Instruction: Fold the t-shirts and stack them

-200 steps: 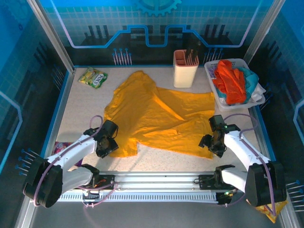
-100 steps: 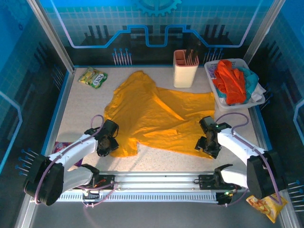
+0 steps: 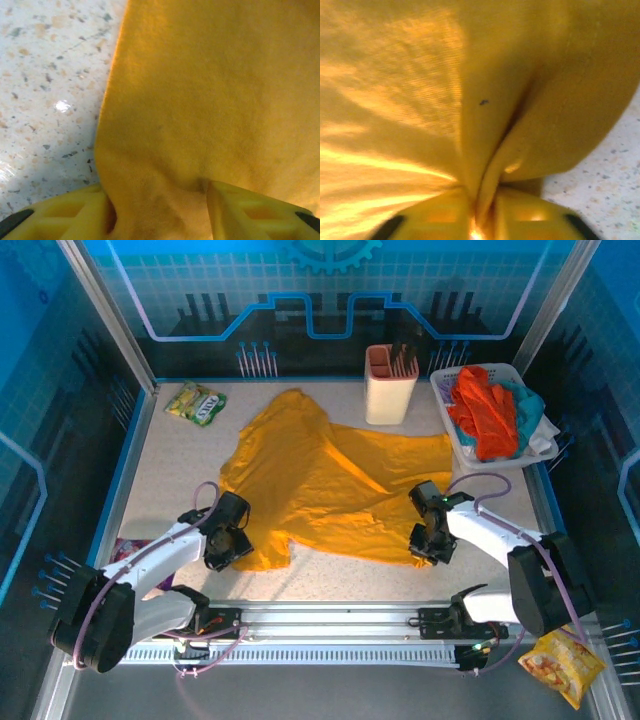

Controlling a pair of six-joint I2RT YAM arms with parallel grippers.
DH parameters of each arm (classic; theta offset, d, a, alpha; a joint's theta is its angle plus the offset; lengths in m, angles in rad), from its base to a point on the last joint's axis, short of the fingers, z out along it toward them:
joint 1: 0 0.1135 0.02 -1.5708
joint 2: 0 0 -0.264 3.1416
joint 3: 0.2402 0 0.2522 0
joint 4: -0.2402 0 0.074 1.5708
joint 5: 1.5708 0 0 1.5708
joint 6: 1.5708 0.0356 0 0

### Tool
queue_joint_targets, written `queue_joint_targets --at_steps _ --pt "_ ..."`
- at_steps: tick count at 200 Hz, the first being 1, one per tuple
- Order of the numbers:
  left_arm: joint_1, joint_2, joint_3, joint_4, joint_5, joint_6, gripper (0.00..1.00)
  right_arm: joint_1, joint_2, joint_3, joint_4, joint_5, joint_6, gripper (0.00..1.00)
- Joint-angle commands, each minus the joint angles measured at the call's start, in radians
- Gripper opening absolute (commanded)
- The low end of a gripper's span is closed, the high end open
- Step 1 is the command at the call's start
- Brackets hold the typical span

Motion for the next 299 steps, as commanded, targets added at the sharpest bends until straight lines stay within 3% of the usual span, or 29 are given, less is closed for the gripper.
queue_joint_targets --at_steps 1,4,27,82,106,141,183,251,299 --pt "-0.003 -0.01 -0.002 -0.053 0.064 0.016 0.54 0.007 0.004 -0.012 0.037 -0.011 -0.01 0.04" --pt "-0.004 -0.01 -0.003 -0.054 0.074 0.016 0.54 0.007 0.002 -0.013 0.041 -0.013 -0.015 0.0" --pt "-0.004 -0.009 -0.012 -0.075 0.103 0.02 0.52 0.007 -0.004 -0.009 0.052 -0.02 -0.04 0.0" --pt "-0.004 -0.039 -0.018 -0.063 0.094 -0.004 0.28 0.006 -0.068 0.005 0.074 -0.013 -0.081 0.0" --pt "-0.003 -0.038 0.043 -0.071 0.083 0.027 0.0 -0.008 -0.1 0.037 0.08 -0.005 -0.121 0.0" --pt "0.011 -0.039 0.207 -0.046 0.085 0.13 0.0 -0.069 -0.128 0.151 0.079 0.02 -0.207 0.0" --pt "0.158 0.072 0.486 0.014 0.19 0.271 0.0 -0.152 -0.131 0.339 0.124 -0.025 -0.316 0.0" --pt "0.26 0.298 1.168 -0.178 0.09 0.481 0.0 -0.196 -0.068 0.693 0.104 -0.057 -0.428 0.0" --pt "0.295 0.307 1.422 -0.204 0.101 0.559 0.0 -0.207 -0.043 0.931 0.094 -0.055 -0.497 0.0"
